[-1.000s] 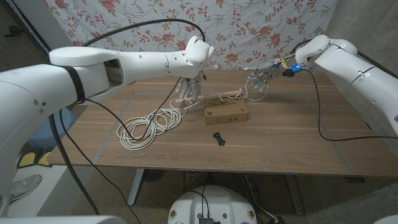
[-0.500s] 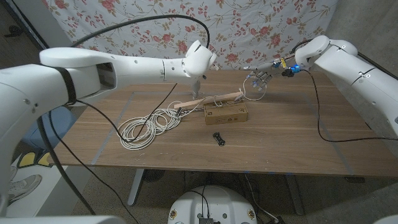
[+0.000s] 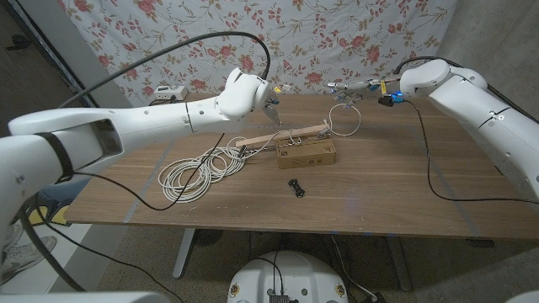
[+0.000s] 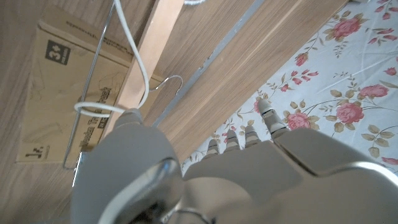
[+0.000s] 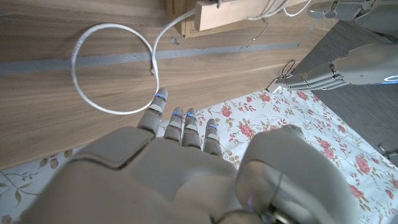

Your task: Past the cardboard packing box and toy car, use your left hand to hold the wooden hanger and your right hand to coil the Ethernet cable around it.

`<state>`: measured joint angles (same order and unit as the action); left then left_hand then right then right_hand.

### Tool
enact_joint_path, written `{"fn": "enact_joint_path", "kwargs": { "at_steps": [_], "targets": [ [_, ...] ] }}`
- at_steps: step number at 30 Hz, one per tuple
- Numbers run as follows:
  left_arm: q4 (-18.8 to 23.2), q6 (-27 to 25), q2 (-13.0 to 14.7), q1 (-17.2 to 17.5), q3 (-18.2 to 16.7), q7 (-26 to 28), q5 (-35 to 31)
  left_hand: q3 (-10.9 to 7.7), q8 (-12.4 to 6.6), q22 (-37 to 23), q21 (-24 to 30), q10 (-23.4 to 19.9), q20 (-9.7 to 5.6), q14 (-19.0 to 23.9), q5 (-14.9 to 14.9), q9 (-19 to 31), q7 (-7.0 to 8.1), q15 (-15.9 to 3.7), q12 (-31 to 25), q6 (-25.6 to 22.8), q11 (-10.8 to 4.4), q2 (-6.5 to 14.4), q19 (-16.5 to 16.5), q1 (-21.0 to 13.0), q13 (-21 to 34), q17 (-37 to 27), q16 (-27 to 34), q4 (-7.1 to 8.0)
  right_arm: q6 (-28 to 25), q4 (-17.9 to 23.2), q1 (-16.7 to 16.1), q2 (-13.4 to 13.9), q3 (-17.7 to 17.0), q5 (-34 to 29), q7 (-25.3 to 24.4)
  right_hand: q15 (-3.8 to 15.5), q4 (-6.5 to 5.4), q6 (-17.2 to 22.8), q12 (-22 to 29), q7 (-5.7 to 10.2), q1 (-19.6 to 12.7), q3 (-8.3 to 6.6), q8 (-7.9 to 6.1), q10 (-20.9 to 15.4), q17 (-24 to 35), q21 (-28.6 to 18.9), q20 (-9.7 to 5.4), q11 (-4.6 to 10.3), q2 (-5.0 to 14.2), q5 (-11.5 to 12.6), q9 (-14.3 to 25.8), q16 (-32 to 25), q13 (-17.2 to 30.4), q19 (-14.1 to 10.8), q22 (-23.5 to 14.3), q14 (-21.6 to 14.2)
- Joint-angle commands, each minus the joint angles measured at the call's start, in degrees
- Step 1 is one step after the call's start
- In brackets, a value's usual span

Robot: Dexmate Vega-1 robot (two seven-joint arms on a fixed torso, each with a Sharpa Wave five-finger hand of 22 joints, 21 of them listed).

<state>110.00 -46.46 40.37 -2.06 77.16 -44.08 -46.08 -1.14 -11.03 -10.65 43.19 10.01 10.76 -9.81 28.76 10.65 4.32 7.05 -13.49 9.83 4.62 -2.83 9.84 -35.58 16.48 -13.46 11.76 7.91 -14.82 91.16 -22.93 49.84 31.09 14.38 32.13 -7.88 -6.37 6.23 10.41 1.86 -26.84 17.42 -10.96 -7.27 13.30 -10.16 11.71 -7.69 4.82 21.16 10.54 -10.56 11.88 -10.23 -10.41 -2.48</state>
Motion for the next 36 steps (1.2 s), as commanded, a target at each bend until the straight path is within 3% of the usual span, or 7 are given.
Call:
{"fn": "enact_joint_path", "kwargs": {
  "at_steps": [1, 5, 12, 23, 30, 32, 36],
  "targets": [
    [6.11, 12.49, 6.66, 17.46, -20.96, 34.46, 18.54, 0.79, -0.17, -0.09, -0.05, 12.11, 0.41, -9.99, -0.44, 0.05, 0.76, -0.11, -0.06, 14.66, -0.47, 0.1, 16.23, 1.07, -0.12, 0.0, 0.04, 0.35, 19.7, -9.21, -5.83, -5.78, -5.35, 7.64, -5.24, 0.67, 0.11, -0.4, 0.11, 0.32, -0.3, -0.27, 0.04, 1.37, -0.03, 0.12, -0.08, 0.11, 0.57, -0.28, 0.31, 0.29, 0.14, 1.87, 0.0, 2.02],
    [4.61, 19.6, 6.62, 22.77, -27.62, 41.23, 26.83, 1.12, -0.41, -0.05, -0.06, 11.84, 0.42, -9.79, -0.73, 0.01, 1.32, -0.24, -0.16, 13.86, -0.76, 0.21, 15.73, 1.47, -0.25, 0.11, 0.14, 0.49, 25.71, -14.62, -5.84, -9.03, -5.89, 10.79, -4.02, 1.28, 0.28, -0.33, 0.08, 0.66, -0.64, -0.47, -0.04, 2.1, -0.16, -0.05, -0.28, 0.63, 0.81, -0.4, 0.31, 0.29, 0.11, 2.25, 0.01, 2.88],
    [-0.37, 33.85, 5.89, 29.32, -36.36, 47.14, 40.73, 1.81, -0.97, 0.03, 0.07, 10.9, 0.28, -8.52, -1.41, -0.09, 2.16, -0.78, -0.44, 11.56, -0.97, 0.49, 14.1, 2.31, -0.61, 0.43, 0.59, 0.7, 31.66, -22.48, -5.07, -14.39, -6.41, 16.43, -0.86, 1.84, 0.54, -0.73, 0.07, 1.21, -1.09, -0.7, 0.08, 2.96, -0.37, -0.47, -0.72, 1.09, 1.01, -0.63, 0.3, 0.02, 0.03, 2.03, 0.04, 3.15],
    [-7.67, 49.75, 5.06, 34.28, -42.46, 48.1, 56.64, 2.45, -1.51, 0.09, 0.0, 9.45, -0.14, -7.28, -2.23, -0.22, 3.16, -1.28, -0.84, 8.65, -1.29, 1.25, 12.71, 3.34, -1.11, 0.82, 0.9, 0.96, 36.1, -28.85, -5.45, -20.32, -8.01, 23.24, 1.16, 2.37, 0.81, -1.76, -0.13, 2.48, -1.31, -0.7, 0.33, 4.99, -0.85, -0.58, -1.02, 1.71, 0.78, -1.14, 0.26, 0.27, -0.2, 2.57, 0.1, 5.18],
    [-11.57, 56.35, 5.45, 35.22, -43.22, 45.37, 65.27, 2.85, -1.71, 0.12, 0.0, 8.28, -0.12, -6.25, -2.77, -0.29, 3.45, -1.46, -1.15, 6.93, -1.33, 1.64, 11.66, 3.88, -1.47, 1.09, 1.13, 0.98, 36.78, -28.86, -7.08, -21.13, -9.45, 25.2, -0.97, 2.94, 0.74, -0.54, 0.31, 2.51, -0.98, -0.54, -0.19, 4.54, -1.04, -0.65, -0.96, 1.88, 0.57, -1.47, 0.25, -0.12, -0.32, 2.79, 0.12, 4.97],
    [-13.47, 58.93, 5.22, 35.63, -43.5, 43.59, 69.34, 2.94, -1.7, 0.13, 0.0, 7.87, -0.22, -6.08, -2.89, -0.31, 3.48, -1.43, -1.28, 6.66, -1.36, 1.72, 11.42, 4.01, -1.56, 1.15, 1.15, 0.98, 36.02, -25.98, -9.04, -19.99, -10.23, 24.89, -4.41, 3.43, 0.68, 0.02, 0.8, 2.47, -0.73, -0.43, -0.35, 3.56, -1.21, -0.87, 0.0, 2.04, 0.41, -1.73, 0.23, -0.6, -0.42, 2.5, 0.14, 4.07],
    [-15.0, 60.88, 5.89, 35.38, -42.7, 42.13, 72.39, 3.11, -1.76, 0.13, 0.02, 7.4, -0.22, -5.64, -3.11, -0.33, 3.4, -1.35, -1.39, 5.99, -1.3, 1.85, 10.92, 4.22, -1.7, 1.26, 1.24, 0.97, 35.85, -22.45, -11.45, -18.71, -11.0, 23.73, -9.34, 3.53, 0.63, 0.81, 1.25, 2.46, -0.49, -0.31, -0.59, 2.43, -1.38, -1.03, 0.32, 2.02, 0.24, -1.96, 0.21, -0.94, -0.5, 2.21, 0.14, 3.28]
  ]
}}
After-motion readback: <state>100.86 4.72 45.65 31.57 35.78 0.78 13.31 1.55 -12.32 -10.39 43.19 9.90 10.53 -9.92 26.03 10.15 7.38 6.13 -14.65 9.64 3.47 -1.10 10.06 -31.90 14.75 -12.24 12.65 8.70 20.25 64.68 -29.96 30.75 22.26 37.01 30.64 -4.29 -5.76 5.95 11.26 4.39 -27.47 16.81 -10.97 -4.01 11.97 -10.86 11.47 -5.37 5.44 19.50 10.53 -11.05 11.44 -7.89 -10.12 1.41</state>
